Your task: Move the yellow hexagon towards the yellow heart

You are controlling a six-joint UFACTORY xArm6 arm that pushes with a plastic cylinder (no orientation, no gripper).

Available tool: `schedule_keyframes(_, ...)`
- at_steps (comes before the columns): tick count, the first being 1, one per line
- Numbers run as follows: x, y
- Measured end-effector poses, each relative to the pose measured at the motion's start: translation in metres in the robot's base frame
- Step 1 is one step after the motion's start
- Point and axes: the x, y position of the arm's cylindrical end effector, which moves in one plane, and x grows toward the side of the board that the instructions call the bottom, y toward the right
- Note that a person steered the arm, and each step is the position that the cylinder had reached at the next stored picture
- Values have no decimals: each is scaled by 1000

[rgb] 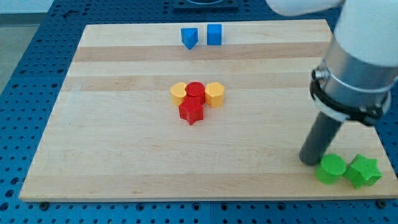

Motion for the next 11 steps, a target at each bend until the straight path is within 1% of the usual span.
schedule_keyframes(1,8,0)
schedule_keyframes(3,-12,20)
schedule_keyframes(4,-4,-14)
schedule_keyframes(5,-5,-21)
schedule_keyframes(6,-11,-59)
schedule_keyframes(8,-18,-92)
schedule_keyframes(9,-53,-120)
schedule_keyframes(10,-64,-120)
schedule_keyframes(11,-98,-121)
